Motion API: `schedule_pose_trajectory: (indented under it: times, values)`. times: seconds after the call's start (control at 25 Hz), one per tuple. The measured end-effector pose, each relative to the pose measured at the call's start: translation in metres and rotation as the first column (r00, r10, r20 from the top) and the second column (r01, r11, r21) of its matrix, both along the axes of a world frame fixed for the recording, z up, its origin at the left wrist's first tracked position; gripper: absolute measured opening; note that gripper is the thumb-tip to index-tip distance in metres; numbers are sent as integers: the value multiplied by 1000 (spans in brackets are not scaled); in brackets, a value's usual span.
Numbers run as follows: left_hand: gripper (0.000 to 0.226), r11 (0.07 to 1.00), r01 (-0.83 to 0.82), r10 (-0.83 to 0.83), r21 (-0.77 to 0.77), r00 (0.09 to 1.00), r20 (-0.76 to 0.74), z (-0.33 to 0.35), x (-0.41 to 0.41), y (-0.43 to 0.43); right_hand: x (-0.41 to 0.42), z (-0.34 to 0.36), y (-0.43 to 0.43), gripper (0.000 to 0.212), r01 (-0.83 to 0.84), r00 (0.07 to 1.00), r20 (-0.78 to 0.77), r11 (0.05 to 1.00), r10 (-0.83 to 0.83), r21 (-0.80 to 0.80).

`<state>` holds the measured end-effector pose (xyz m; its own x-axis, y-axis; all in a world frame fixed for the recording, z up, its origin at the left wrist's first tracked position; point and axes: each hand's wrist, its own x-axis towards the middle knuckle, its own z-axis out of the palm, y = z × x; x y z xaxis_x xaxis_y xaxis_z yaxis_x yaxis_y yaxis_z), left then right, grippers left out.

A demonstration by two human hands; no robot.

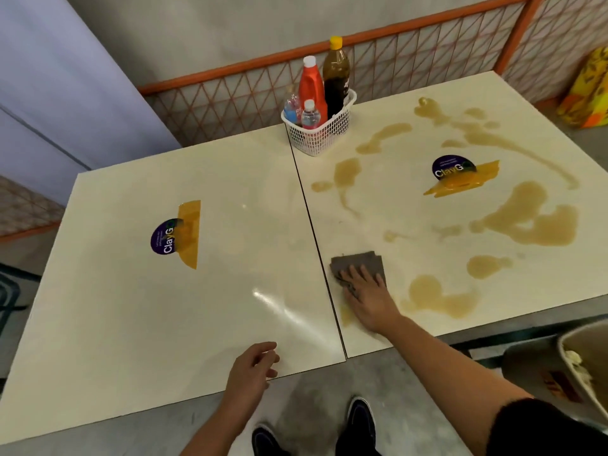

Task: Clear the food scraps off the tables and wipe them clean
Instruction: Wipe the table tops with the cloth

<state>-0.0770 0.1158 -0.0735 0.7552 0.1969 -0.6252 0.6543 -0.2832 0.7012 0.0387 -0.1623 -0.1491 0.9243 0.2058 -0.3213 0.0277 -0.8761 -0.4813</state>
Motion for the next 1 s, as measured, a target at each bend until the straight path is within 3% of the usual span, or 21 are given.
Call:
schedule_pose_trajectory:
  times: [0.08, 0.24, 0.4, 0.48, 0.6, 0.76, 0.84, 1.0]
  values:
    - [16, 999, -14, 14, 29, 1000, -20, 1, -5, -1, -19, -27, 17, 61, -80, 994, 57, 983, 90, -163]
    - [16, 996, -2, 7, 84, 999, -51, -1, -6, 3, -82, -39, 50, 55, -238, 956, 129, 955, 262, -176]
    - [16, 995, 40, -35, 93, 998, -54, -5, -2, -7, -124, -36, -4, 56, -333, 913, 162, 913, 375, -238]
    - [16, 994, 71, -67, 85, 996, -51, -7, 2, -16, -122, -33, -53, 57, -292, 930, 146, 921, 336, -259]
    - [17, 987, 144, -140, 76, 989, -51, -7, 10, -27, -98, -27, -114, 54, -75, 989, 99, 959, 106, -272]
    - [18, 975, 208, -206, 80, 978, -39, -7, 25, -48, -63, -20, -81, 55, 149, 989, 34, 949, -145, -277]
    - [19, 963, 254, -252, 87, 967, -36, -9, 34, -60, -59, -20, -38, 56, 118, 993, 20, 964, -117, -236]
    - [17, 931, 346, -346, 118, 938, -18, -11, 45, -78, -88, -26, 6, 55, -104, 993, 38, 979, 112, -175]
